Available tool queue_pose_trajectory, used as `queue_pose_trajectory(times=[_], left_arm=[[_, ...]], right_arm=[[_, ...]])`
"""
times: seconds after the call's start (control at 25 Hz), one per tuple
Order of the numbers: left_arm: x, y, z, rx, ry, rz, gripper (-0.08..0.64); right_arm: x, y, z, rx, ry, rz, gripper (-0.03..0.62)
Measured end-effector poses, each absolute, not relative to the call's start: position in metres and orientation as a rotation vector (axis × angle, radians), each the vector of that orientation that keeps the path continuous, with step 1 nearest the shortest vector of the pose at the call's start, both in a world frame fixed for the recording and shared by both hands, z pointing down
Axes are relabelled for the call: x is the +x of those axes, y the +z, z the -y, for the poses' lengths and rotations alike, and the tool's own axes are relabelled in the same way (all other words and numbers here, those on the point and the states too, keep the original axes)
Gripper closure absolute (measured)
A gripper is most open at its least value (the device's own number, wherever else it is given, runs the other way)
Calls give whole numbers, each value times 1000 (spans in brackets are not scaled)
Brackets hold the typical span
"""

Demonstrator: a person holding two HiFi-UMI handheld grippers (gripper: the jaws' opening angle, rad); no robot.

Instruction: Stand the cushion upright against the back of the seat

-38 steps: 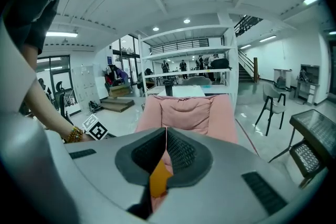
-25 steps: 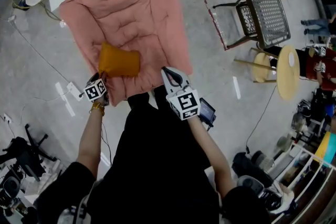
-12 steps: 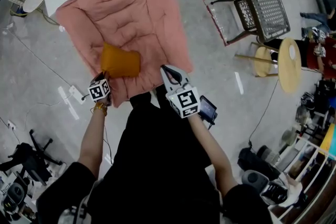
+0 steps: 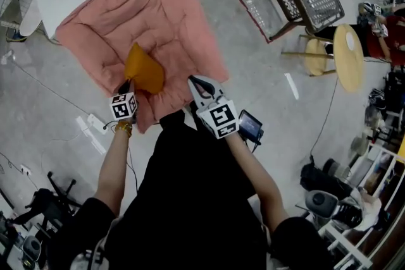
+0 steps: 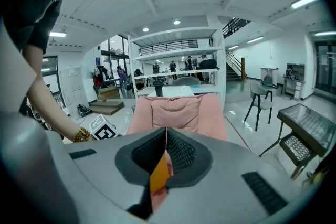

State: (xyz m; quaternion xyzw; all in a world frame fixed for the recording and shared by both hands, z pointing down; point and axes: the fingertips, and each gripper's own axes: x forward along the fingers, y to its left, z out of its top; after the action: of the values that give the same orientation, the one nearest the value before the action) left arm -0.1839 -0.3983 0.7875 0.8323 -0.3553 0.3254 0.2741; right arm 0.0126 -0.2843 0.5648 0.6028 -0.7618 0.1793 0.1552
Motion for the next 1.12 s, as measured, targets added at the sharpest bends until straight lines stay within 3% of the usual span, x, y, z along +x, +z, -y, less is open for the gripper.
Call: queue_pose_trajectory(times=[0.68, 1.12], left_arm=[[-70, 736, 441, 2551, 849, 647, 525], [-38, 758, 506, 2546, 907, 634, 525]], right_arm=[[46, 559, 268, 1869, 538, 2072, 577], [67, 585, 284, 1844, 608, 2040, 577]])
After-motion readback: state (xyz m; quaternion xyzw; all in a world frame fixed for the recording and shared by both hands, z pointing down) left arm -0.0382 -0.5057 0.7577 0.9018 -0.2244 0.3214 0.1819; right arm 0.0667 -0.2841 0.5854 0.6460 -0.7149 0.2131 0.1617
